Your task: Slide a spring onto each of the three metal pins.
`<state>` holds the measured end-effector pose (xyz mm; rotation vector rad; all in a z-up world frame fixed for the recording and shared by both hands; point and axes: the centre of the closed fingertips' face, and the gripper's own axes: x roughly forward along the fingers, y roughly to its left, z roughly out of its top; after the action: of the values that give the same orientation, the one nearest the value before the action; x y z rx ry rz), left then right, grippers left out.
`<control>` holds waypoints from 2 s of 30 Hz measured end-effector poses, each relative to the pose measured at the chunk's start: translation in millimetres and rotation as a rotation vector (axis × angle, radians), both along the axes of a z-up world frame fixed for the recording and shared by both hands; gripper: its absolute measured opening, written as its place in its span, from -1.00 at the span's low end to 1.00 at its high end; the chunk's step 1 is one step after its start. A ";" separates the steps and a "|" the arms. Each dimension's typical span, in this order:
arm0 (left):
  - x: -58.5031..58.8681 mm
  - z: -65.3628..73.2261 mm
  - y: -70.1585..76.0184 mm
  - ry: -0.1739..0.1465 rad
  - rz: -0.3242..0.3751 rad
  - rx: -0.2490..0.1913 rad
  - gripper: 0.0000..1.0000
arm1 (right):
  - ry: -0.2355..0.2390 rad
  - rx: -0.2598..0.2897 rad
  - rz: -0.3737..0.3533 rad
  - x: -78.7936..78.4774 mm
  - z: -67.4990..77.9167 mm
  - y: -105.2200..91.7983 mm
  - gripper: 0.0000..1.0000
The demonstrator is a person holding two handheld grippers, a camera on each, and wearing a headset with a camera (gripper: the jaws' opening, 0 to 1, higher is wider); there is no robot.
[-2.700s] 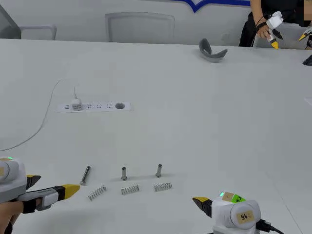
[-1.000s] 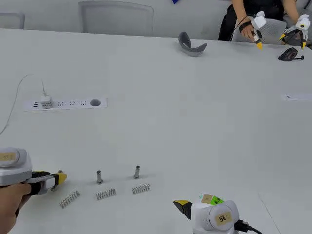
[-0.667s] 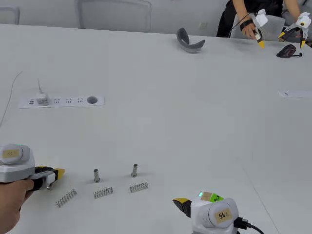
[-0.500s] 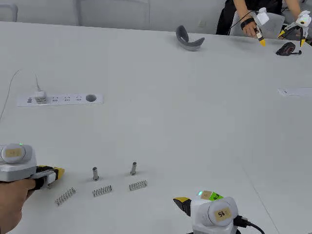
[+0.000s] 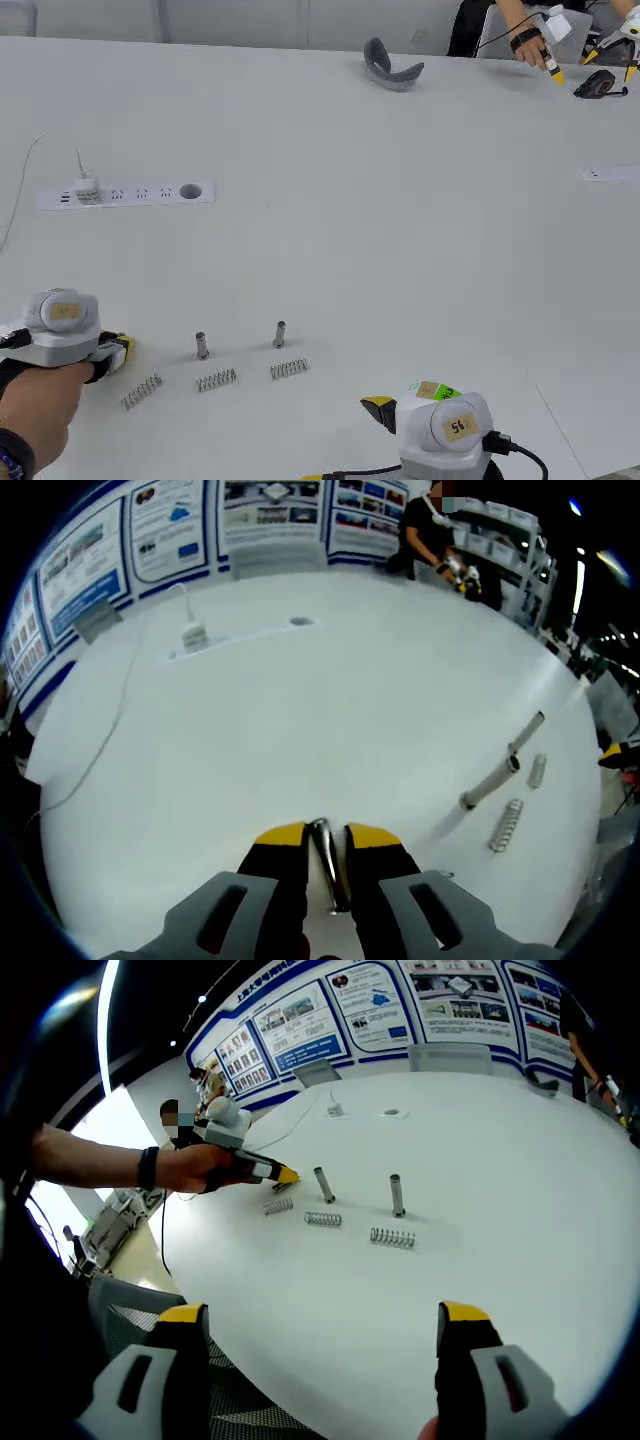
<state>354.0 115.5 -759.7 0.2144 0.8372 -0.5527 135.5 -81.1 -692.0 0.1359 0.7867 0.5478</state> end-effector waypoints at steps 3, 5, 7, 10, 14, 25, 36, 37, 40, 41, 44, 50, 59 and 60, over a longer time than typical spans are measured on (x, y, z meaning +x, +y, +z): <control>2.7 0.0 2.8 -0.030 -0.015 0.060 -0.78 | -0.001 0.005 -0.001 0.6 -1.3 1.5 0.92; 2.1 -0.2 2.4 -0.029 -0.008 0.063 -0.81 | -0.001 0.008 0.003 0.5 -1.6 3.2 0.92; 3.0 0.0 3.5 -0.028 -0.003 0.065 -0.83 | -0.001 0.008 0.007 0.2 -1.9 4.1 0.92; 3.9 0.6 4.5 -0.006 0.006 0.054 -0.84 | -0.003 0.008 0.007 0.4 -1.3 3.7 0.92; 1.8 0.2 7.4 0.036 0.035 0.015 -0.85 | -0.006 0.005 -0.001 0.5 0.2 0.0 0.91; -2.6 12.6 13.1 0.021 0.068 -0.038 -0.85 | -0.006 0.002 -0.020 -0.5 1.0 -5.7 0.91; -8.4 26.0 28.4 0.000 0.131 -0.089 -0.85 | -0.017 0.010 -0.035 3.5 5.6 -2.6 0.91; -10.1 25.9 29.6 0.002 0.131 -0.087 -0.85 | -0.017 0.008 -0.031 3.3 5.5 -2.4 0.91; -14.1 25.9 33.6 0.000 0.126 -0.076 -0.85 | -0.017 0.005 -0.031 2.9 5.2 -2.6 0.91; -14.4 27.0 34.7 -0.002 0.133 -0.083 -0.85 | -0.017 0.006 -0.031 2.8 5.3 -2.5 0.91; -15.4 30.3 37.6 -0.006 0.149 -0.100 -0.85 | -0.018 0.007 -0.030 2.1 6.5 -1.7 0.91; -18.1 37.4 38.9 -0.019 0.155 -0.111 -0.85 | -0.018 0.006 -0.027 1.2 6.6 0.1 0.91; -21.8 40.7 41.5 -0.025 0.142 -0.103 -0.85 | -0.022 0.007 -0.025 0.7 8.6 2.2 0.91; -22.3 41.3 42.0 -0.026 0.142 -0.104 -0.85 | -0.023 0.007 -0.026 0.4 8.9 2.1 0.91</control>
<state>331.7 157.5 -718.4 0.0661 0.7892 -0.4580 136.0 -78.9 -683.0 0.1459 0.7596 0.5270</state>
